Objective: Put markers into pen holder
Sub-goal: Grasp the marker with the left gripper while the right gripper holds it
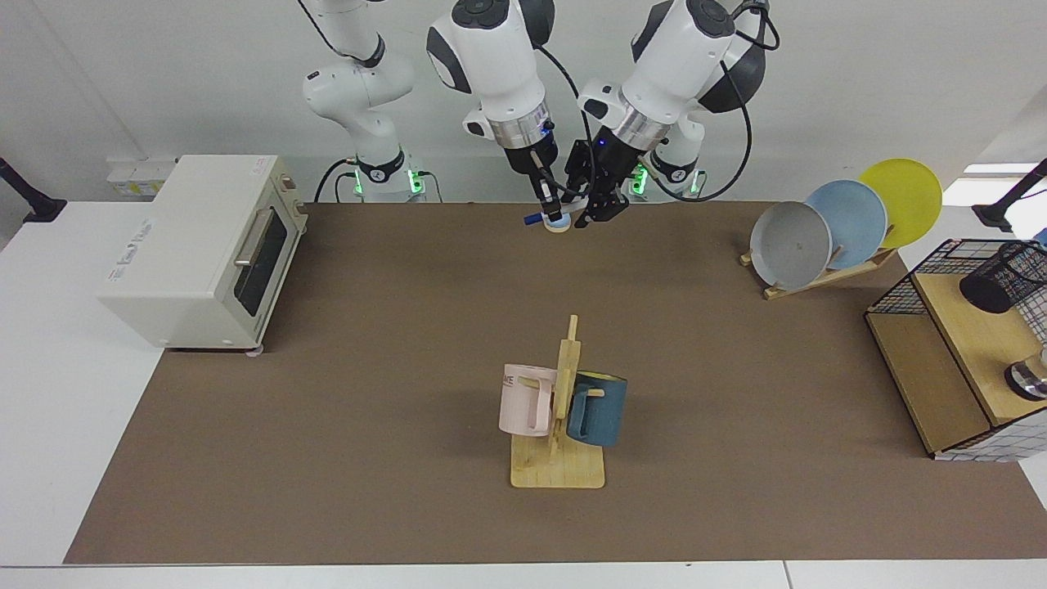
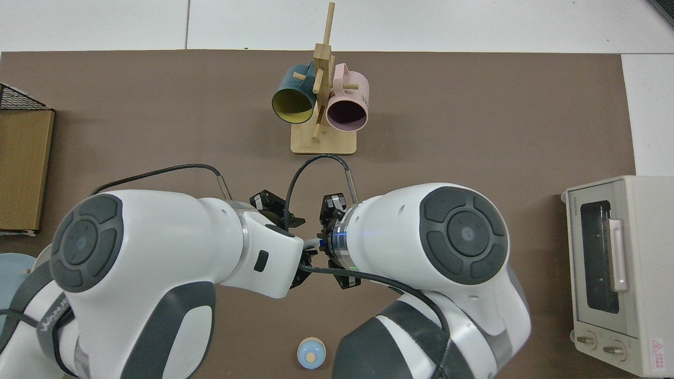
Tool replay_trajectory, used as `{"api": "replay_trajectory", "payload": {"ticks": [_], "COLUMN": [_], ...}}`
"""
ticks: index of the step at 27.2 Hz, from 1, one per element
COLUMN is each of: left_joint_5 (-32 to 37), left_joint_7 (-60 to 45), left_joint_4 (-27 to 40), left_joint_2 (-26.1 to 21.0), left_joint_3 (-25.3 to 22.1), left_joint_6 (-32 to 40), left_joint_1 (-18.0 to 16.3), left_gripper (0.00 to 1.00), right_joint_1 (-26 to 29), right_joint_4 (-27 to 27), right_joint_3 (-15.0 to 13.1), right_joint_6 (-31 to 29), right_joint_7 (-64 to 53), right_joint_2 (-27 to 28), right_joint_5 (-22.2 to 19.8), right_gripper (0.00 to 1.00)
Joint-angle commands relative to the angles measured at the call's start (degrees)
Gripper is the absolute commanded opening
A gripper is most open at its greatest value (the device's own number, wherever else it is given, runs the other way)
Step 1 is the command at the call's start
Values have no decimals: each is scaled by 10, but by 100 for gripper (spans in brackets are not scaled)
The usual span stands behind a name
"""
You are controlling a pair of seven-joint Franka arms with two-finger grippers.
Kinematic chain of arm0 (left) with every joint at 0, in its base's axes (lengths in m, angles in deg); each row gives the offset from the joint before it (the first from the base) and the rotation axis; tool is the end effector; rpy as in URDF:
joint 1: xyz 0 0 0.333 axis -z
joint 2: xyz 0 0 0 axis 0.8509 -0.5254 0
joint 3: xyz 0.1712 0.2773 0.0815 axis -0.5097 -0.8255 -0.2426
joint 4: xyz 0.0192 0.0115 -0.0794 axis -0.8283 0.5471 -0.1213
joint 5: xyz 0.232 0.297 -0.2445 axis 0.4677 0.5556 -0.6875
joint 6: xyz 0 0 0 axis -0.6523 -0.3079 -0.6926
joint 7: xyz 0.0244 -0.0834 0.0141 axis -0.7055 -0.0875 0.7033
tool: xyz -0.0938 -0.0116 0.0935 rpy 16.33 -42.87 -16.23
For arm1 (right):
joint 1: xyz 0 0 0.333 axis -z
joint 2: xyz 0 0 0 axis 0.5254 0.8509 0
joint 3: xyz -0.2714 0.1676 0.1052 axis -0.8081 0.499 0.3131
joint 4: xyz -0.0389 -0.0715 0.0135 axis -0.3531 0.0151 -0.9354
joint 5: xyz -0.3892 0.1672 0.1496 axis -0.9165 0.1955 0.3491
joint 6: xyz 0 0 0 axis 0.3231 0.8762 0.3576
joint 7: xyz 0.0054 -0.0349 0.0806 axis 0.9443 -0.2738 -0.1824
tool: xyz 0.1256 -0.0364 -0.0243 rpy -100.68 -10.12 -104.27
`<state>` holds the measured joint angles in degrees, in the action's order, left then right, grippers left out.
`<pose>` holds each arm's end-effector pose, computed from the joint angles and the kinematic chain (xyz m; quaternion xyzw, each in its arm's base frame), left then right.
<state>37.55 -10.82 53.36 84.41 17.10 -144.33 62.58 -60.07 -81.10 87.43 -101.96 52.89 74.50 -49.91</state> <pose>0.5024 -0.3271 0.5434 0.8042 -0.5599 0.1202 0.1589 0.5221 0.4011 0.5371 -0.7579 0.6349 0.0916 0.1187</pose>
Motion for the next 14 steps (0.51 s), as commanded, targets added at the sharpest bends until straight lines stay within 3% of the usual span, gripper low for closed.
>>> {"api": "replay_trajectory", "payload": {"ticks": [1, 2, 5, 6, 14], "left_joint_5": [23, 30, 41, 42, 37], "left_joint_7": [2, 4, 23, 31, 26], "left_joint_4": [6, 5, 5, 5, 4], "left_joint_2": [3, 3, 3, 3, 3], "left_joint_3": [-5, -5, -5, -5, -6], "left_joint_6": [6, 8, 9, 9, 8], "left_joint_1": [9, 9, 9, 9, 7], "left_gripper": [45, 40, 5, 0, 0], "right_joint_1": [4, 4, 6, 6, 7], "right_joint_4": [11, 11, 11, 11, 11], "right_joint_3": [1, 1, 1, 1, 1], "right_joint_6": [8, 8, 8, 7, 2], "right_joint_7": [11, 11, 11, 10, 9], "right_joint_2": [6, 6, 6, 6, 6], "right_joint_5": [8, 8, 8, 8, 9], "right_gripper": [0, 0, 0, 0, 0]}}
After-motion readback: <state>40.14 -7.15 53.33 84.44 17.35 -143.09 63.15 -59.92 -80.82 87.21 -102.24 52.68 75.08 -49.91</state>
